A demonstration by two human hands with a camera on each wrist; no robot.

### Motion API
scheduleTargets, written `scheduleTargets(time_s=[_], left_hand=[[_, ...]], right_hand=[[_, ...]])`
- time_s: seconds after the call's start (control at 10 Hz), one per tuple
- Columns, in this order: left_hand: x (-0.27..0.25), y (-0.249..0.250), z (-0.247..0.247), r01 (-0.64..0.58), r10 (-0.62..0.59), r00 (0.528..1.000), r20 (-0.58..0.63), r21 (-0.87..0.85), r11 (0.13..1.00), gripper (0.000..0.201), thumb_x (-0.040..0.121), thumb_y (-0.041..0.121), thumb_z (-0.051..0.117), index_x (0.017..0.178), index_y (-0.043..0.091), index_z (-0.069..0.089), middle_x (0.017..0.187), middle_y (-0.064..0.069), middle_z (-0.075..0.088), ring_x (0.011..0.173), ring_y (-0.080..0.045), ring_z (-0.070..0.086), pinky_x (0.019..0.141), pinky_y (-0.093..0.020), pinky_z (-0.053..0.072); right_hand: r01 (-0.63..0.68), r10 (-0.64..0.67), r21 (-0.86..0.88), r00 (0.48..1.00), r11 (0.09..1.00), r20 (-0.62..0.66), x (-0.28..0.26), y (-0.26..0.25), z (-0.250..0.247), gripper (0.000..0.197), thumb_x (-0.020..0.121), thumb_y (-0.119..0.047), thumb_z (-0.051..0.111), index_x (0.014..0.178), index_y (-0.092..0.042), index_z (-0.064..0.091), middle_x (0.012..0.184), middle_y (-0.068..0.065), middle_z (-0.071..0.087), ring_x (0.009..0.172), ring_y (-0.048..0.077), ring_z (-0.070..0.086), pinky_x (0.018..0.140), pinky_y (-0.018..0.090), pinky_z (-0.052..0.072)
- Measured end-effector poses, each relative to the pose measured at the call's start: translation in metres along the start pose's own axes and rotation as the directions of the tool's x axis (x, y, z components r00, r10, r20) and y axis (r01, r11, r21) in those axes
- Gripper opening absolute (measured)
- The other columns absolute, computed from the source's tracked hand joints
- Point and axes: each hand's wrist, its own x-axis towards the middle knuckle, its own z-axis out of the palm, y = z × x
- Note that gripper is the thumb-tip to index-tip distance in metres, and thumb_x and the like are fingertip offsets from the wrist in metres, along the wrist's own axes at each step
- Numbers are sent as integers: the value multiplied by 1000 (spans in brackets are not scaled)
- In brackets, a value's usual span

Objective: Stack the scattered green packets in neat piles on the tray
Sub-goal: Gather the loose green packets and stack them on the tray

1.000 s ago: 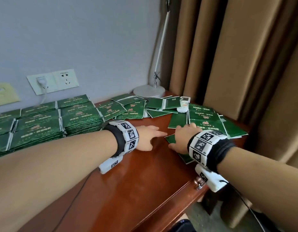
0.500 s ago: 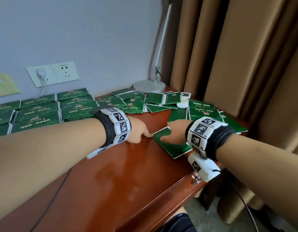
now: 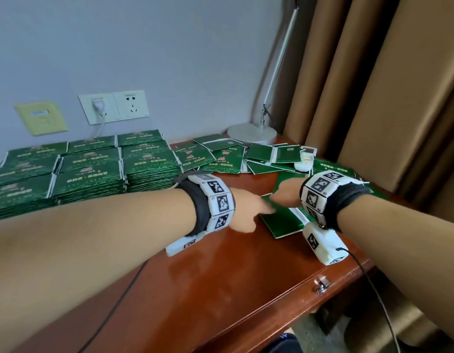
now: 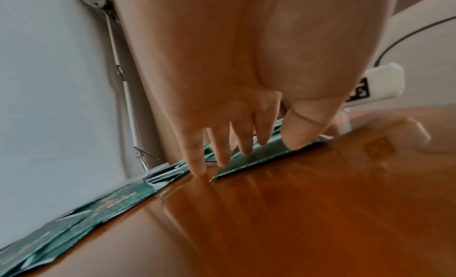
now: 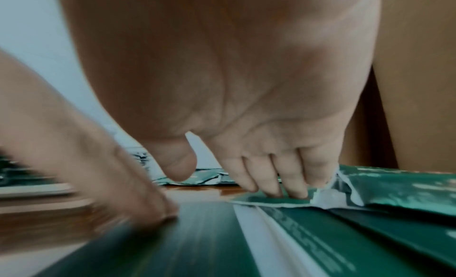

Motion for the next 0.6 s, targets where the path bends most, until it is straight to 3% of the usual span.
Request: scheduleTargets(time_s=[0.1,0.2,0.3,0.4,0.5,0.6], left_hand=[[-8,-4,6,-19,19,1000,10,26,999,69,89,11,43,151,32,22,158,7,21,137,-18,36,106,-34,39],[-28,-22,10,40,-40,999,8,37,999,65,87,11,42,147,35,34,155,8,30,136,-18,38,107,-38,39],[-61,-37,14,144,-145,989,34,28,989,57,89,10,42,141,34,46,150,16,37,118,-10,50,101,-27,41],[-98,-52,23,243,-243,970,21,15,970,45,91,12,42,130,27,60,142,18,48,88,-5,54,85,-18,42],[-132,-67,40,307,-307,951,-19,-11,952,30,91,21,46,108,18,70,121,9,66,90,-13,62,82,-27,50],[-164,-78,61,385,-389,918,-74,-58,921,29,92,34,54,115,23,67,113,8,69,96,-12,63,82,-26,50]], right_hand=[[58,-58,49,998,997,-12,-6,-6,-3,37,99,-25,41,123,-2,58,127,17,57,119,33,52,90,33,41],[113,-112,60,994,992,-18,-5,-20,-4,33,99,-26,37,109,-7,61,119,18,58,107,31,55,86,34,42],[220,-217,78,975,972,-43,-6,-41,-6,31,99,-22,32,94,-5,57,106,17,59,92,28,55,86,37,48],[314,-321,208,947,926,-1,-25,-73,-17,11,91,-14,51,96,-10,59,103,18,65,74,23,55,66,29,49],[428,-440,221,898,876,9,-23,-100,-15,25,86,-11,59,111,-11,66,110,14,68,73,19,58,68,29,52],[543,-556,198,831,816,11,-35,-139,-16,37,85,-12,62,122,-15,64,112,11,68,94,26,65,86,35,53]])
